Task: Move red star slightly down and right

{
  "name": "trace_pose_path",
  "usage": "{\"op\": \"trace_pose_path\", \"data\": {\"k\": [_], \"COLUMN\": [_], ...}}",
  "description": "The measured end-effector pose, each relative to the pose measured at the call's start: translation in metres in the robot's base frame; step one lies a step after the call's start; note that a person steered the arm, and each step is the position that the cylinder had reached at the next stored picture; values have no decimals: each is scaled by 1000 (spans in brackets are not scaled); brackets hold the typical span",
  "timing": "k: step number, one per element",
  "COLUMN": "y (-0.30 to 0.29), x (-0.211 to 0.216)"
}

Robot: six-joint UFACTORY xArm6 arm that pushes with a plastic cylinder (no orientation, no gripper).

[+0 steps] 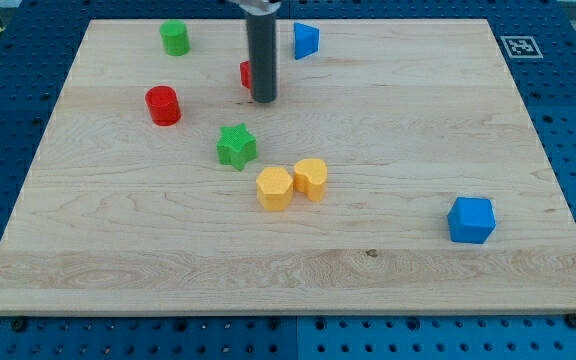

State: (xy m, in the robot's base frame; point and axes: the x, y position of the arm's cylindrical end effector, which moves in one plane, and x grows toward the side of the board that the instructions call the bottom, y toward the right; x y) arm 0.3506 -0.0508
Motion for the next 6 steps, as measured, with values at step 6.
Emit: {"op": "trace_pose_path", "data": {"k": [6], "y": [-14], "x": [-21]}}
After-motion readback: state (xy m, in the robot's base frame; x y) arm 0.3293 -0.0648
